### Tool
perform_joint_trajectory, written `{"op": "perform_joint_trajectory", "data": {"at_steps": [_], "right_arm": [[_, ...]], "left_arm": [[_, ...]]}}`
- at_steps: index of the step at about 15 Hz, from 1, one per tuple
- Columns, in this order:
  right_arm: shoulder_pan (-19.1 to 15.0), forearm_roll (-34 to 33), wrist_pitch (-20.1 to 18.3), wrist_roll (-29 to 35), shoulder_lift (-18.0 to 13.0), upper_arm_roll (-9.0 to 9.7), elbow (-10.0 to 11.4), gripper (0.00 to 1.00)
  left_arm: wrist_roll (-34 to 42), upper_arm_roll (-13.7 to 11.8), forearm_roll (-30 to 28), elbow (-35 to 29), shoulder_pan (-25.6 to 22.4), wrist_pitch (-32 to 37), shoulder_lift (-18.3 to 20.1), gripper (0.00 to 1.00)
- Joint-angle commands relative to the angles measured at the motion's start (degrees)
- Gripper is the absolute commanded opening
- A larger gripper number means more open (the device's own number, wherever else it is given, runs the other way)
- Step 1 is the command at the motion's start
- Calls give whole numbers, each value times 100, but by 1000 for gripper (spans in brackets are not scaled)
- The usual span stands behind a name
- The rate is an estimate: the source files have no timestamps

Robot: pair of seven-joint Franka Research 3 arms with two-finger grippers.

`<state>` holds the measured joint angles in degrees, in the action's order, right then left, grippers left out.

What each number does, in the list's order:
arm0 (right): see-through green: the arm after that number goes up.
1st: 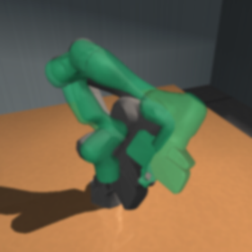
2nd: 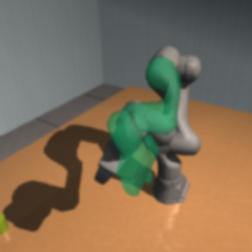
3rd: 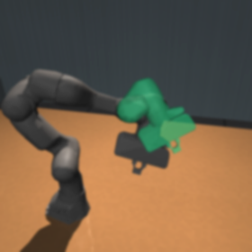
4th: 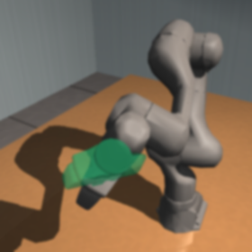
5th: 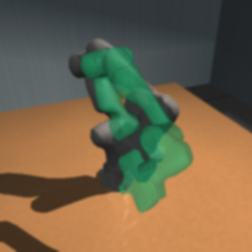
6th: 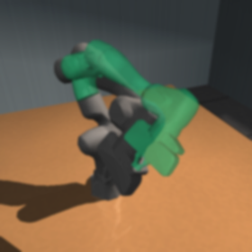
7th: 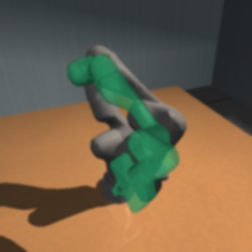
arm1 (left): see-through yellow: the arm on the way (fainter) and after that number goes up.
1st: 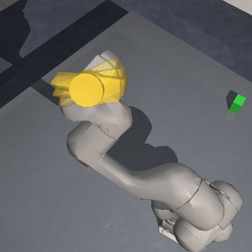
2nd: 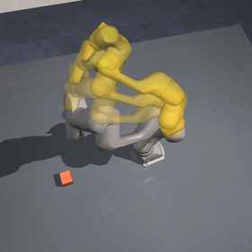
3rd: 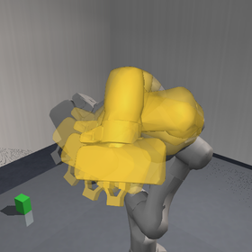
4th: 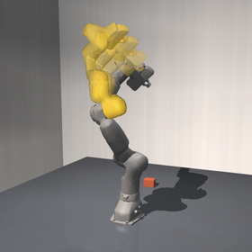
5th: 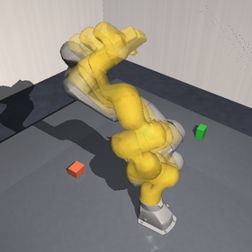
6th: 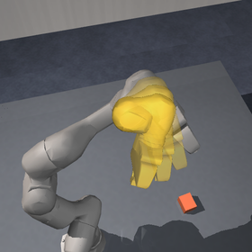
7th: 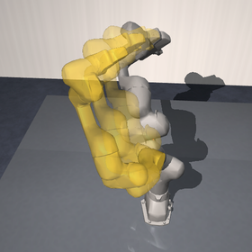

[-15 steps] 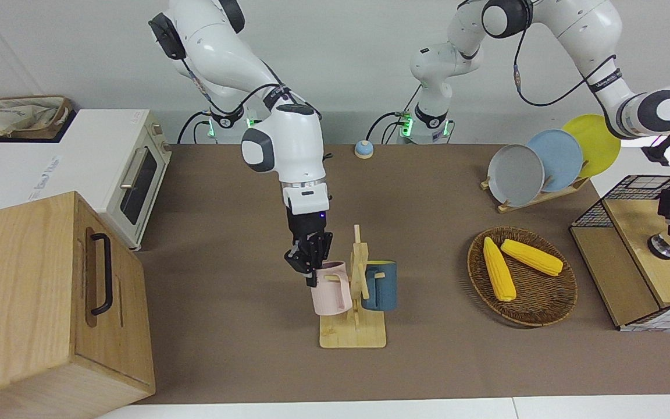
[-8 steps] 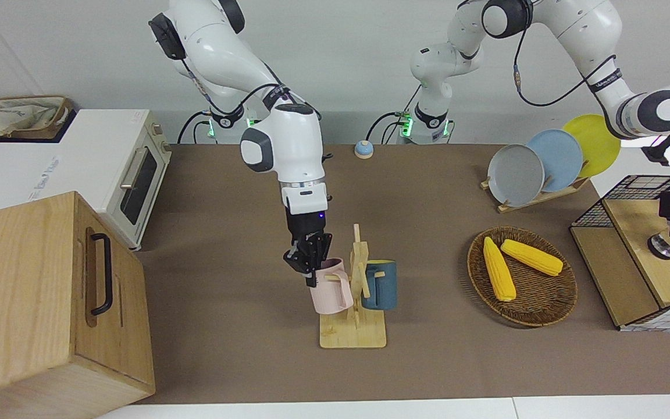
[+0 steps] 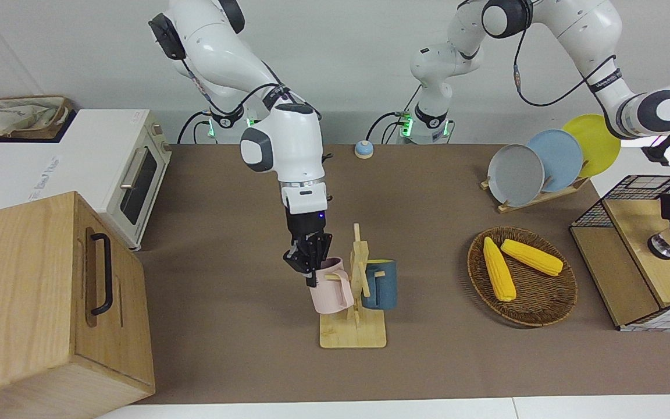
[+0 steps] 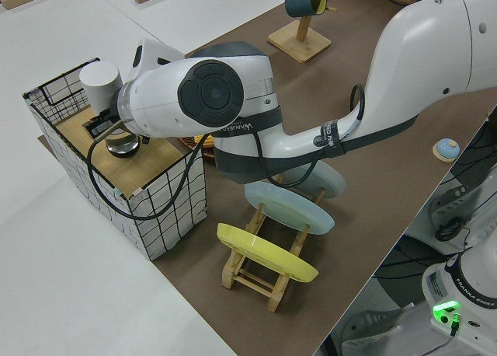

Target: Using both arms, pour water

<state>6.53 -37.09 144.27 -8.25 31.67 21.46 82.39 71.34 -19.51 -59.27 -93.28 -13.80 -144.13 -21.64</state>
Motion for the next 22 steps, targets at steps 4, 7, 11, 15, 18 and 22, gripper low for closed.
{"op": "perform_joint_trajectory", "data": {"at_steps": [4,7,11,15,18,22], "right_arm": [[76,-114,5,131,103,7,-39,39],[76,-114,-4,131,103,7,-39,33],[76,-79,-4,131,94,7,-39,14],[67,-61,-4,131,59,7,-39,12],[50,-52,-12,131,-2,7,-39,10],[-3,-61,-74,122,-90,7,-13,10]], "left_arm": [[99,-9,-67,29,26,-19,-25,291],[64,-9,-67,29,26,-10,-25,182],[55,-9,-58,38,35,-10,-16,10],[47,-26,-49,55,44,7,10,0],[-49,-26,169,82,44,16,63,0],[-726,0,706,135,44,25,195,0]]}}
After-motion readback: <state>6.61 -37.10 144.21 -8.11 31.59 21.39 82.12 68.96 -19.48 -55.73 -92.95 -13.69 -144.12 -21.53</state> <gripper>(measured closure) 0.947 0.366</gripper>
